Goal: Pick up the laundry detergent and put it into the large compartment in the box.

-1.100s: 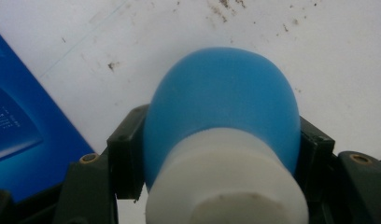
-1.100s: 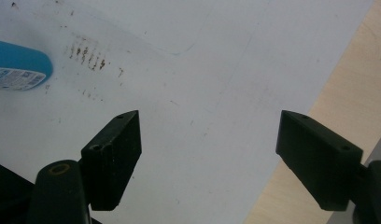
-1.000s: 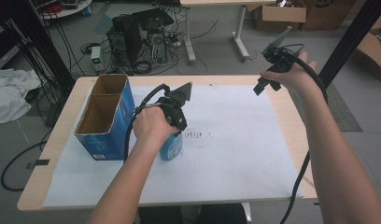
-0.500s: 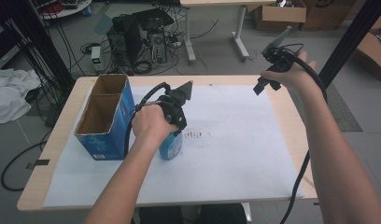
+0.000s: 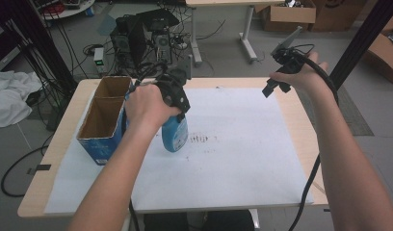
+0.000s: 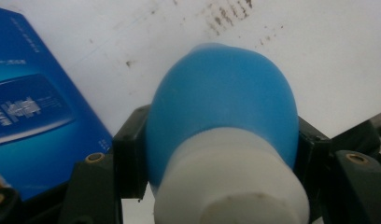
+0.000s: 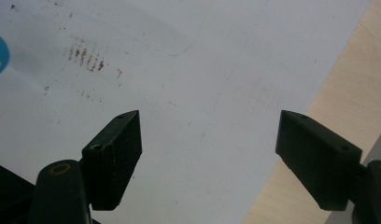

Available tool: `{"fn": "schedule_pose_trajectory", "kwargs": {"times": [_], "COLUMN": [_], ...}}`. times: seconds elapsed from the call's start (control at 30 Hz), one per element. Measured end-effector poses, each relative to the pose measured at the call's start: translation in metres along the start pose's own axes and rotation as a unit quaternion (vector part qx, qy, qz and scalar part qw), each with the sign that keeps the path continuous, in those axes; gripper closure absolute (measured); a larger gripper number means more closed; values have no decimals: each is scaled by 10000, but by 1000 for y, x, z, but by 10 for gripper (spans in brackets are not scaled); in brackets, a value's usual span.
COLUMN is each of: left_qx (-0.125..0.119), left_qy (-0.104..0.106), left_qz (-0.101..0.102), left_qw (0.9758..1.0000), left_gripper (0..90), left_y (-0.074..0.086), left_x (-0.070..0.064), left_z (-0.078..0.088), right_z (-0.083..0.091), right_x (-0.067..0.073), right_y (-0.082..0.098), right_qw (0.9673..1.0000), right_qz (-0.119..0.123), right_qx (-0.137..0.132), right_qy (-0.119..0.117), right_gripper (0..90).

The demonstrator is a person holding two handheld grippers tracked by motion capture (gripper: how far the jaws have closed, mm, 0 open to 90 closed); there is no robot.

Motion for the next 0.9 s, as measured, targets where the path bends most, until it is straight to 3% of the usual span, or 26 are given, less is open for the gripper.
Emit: {"fn": "schedule_pose_trajectory", "kwargs": {"times": [0.03,0.13,0.17,0.3,0.33,0.37,0.47,0.57,0.6,0.63,0.67,0.73,0.77,0.87,0.9], "left_qx": [0,-128,-128,-298,-372,-372,-511,-593,-652,-652,-735,-747,-747,-782,-782], "left_qy": [0,-19,-19,-80,-99,-99,-161,-210,-289,-289,-422,-536,-536,-776,-776], "left_qz": [0,112,112,251,354,354,541,655,831,831,1038,1183,1183,1450,1450], "left_qw": [10000,9999,9999,9992,9986,9986,9971,9959,9940,9940,9910,9887,9887,9833,9833], "left_gripper": [379,380,379,379,380,380,380,380,380,380,380,380,380,380,380], "left_y": [0,-5,-5,-7,-8,-8,-7,-6,-3,-3,0,4,4,14,14], "left_x": [0,7,7,14,18,18,29,38,46,46,54,64,64,85,85], "left_z": [0,27,27,52,65,65,89,100,109,109,116,122,122,133,133], "right_z": [0,1,1,1,1,1,2,3,3,3,4,4,4,5,5], "right_x": [0,-1,-1,0,-1,-1,-1,-1,-2,-2,-3,-4,-4,-5,-5], "right_y": [0,0,0,0,-1,-1,-1,-1,0,0,0,0,0,1,1], "right_qw": [10000,10000,10000,10000,10000,10000,10000,10000,10000,10000,10000,10000,10000,10000,10000], "right_qz": [0,14,14,-45,0,0,-7,-17,-16,-16,-12,-30,-30,-52,-73], "right_qx": [0,-9,-9,-22,-14,-14,-13,-29,-17,-17,-37,-42,-42,-24,-12], "right_qy": [0,14,14,5,4,4,2,3,7,7,1,8,8,19,21], "right_gripper": [227,227,227,226,228,228,228,228,228,228,227,228,228,225,225]}}
Point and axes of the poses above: each handheld gripper's, and its own axes: z roughly backward along the jaws, y roughly out of its underside, x roughly to its left, the point moved 3 cm from there along -z, roughly forward along the jaws, and after that the axes turned 13 degrees about -x, right-handed, at the moved point
